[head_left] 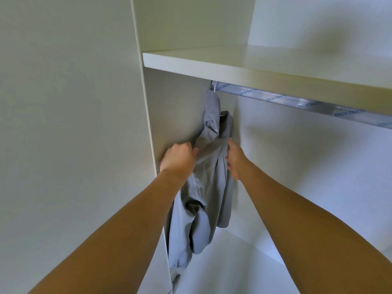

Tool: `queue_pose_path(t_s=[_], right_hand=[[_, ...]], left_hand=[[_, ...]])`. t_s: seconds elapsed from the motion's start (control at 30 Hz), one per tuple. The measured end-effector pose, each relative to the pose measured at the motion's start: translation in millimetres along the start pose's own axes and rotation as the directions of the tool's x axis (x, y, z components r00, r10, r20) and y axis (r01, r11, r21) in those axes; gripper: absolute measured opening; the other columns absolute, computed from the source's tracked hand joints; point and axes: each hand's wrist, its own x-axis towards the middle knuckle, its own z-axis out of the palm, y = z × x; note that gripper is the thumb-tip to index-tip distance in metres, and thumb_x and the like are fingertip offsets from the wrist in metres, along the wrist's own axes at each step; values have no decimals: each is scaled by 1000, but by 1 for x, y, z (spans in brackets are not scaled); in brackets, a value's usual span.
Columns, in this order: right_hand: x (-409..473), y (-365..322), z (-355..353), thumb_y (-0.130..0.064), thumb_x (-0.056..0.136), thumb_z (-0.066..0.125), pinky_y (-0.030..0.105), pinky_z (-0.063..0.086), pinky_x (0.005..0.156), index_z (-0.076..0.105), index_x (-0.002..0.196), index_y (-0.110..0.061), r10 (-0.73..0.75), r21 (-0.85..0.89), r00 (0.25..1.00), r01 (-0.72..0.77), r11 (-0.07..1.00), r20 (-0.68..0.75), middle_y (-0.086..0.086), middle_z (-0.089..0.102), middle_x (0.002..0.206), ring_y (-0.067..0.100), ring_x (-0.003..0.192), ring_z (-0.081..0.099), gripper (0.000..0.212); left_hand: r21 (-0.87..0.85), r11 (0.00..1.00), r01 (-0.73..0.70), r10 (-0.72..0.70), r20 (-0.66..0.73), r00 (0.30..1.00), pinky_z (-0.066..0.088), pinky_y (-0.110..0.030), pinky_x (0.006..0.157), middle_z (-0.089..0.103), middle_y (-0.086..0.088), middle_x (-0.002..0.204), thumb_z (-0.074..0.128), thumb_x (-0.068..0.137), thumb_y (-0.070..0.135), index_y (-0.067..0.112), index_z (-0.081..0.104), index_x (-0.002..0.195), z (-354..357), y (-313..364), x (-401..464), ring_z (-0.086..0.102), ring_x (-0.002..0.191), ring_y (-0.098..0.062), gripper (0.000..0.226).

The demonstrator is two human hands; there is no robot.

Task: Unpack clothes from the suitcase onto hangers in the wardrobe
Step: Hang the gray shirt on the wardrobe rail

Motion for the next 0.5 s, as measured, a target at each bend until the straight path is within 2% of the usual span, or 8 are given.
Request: queue_pose_path(t_s=[0.07,0.17,0.23,0.3,0.37,0.4,0.43,0.5], right_hand=[[-4,1,1,-50,103,24,38,16,118,14,155,-16,-16,2,1000,16,1000,-8,5,16,161,25,147,18,63],[-4,8,3,-48,104,24,37,25,114,28,151,-16,-29,-27,998,27,999,-52,7,34,155,27,140,34,57],[-4,15,4,-50,102,26,42,37,110,45,142,-16,-46,-54,996,42,998,-74,15,51,141,32,125,51,56],[-12,25,5,-45,99,28,54,42,104,56,128,-8,-51,-71,993,44,996,-108,28,54,129,45,117,53,55],[-24,39,4,-39,96,29,60,42,100,52,126,1,-80,-112,986,64,992,-144,31,50,129,49,117,49,55],[-31,45,4,-40,95,30,59,44,100,49,129,-1,-108,-150,982,84,985,-156,29,52,130,48,116,51,55],[-42,56,5,-44,95,30,56,44,101,46,134,-7,-122,-190,977,87,978,-178,20,53,134,41,117,53,56],[-60,79,6,-50,95,33,52,38,107,29,147,-23,-155,-240,963,101,966,-219,7,42,146,32,128,45,59]], left_hand=[[-5,1000,-7,7,-21,1000,43,-33,62,53,-5,76,38,104,38,10,56,98,-1,-1,-3,51,67,-24,34],[-16,1000,-15,14,-32,999,44,-35,64,62,-11,89,38,103,40,8,53,111,0,-1,-10,54,72,-27,36],[-45,998,-33,32,-23,999,45,-38,72,62,-14,109,38,103,40,10,48,127,3,-3,-16,59,90,-31,40],[-97,993,-62,59,-28,998,44,-41,91,53,-12,131,38,102,40,12,38,142,10,-7,-28,52,117,-32,48],[-126,988,-94,87,-61,994,38,-39,105,43,-9,145,37,103,41,13,31,148,17,-13,-42,40,131,-28,54],[-124,986,-112,103,-82,991,34,-38,109,39,-8,148,36,103,41,12,29,150,20,-17,-48,36,135,-27,55],[-120,985,-128,117,-89,989,31,-38,113,36,-8,151,35,103,41,12,27,151,24,-22,-60,33,138,-27,56],[-119,982,-149,139,-88,986,26,-38,117,31,-8,155,34,103,41,13,24,152,28,-32,-83,27,142,-26,57]])
